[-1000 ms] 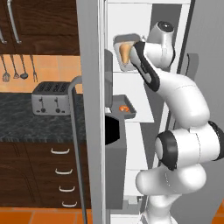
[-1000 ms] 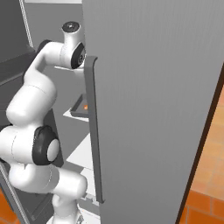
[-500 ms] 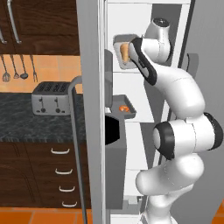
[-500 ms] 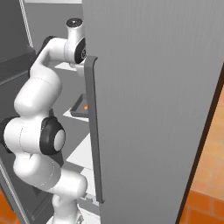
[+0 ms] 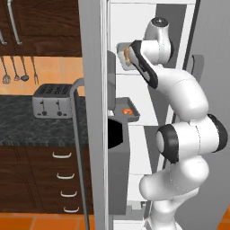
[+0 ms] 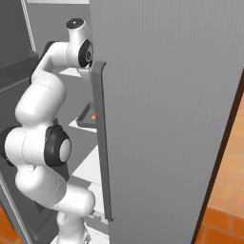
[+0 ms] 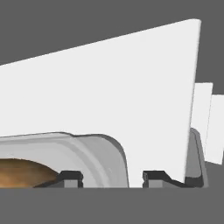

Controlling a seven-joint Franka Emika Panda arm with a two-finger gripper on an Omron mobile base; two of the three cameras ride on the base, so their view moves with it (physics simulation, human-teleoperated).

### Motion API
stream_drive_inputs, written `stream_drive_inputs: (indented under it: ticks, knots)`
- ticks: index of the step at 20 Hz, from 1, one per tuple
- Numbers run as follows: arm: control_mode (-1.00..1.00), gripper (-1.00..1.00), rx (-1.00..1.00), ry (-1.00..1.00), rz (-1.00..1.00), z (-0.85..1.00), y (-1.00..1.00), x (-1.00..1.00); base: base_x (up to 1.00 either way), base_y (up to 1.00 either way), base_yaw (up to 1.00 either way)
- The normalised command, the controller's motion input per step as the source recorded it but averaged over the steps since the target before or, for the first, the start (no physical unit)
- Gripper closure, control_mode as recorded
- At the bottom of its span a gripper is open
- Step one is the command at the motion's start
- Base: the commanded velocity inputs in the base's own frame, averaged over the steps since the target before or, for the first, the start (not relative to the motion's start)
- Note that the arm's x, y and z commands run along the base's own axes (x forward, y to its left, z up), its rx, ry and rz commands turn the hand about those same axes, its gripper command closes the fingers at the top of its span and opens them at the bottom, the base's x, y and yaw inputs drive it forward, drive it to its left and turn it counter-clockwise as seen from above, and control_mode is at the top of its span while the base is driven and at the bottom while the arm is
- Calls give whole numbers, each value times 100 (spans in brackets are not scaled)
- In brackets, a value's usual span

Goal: Take the meat container that has the shrimp and place it on the second highest rack of the freezer. Then take the vegetable container that has the sweet potato and squash and place it on the highest rack of the freezer.

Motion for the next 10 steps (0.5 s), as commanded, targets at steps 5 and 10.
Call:
stream_drive_inputs:
  ticks: [5,10]
  knots:
    - [-100,-100,3,-26,0,22,14,-23,0,0,0]
    - [-100,-100,5,-38,0,3,-2,-100,0,0,0]
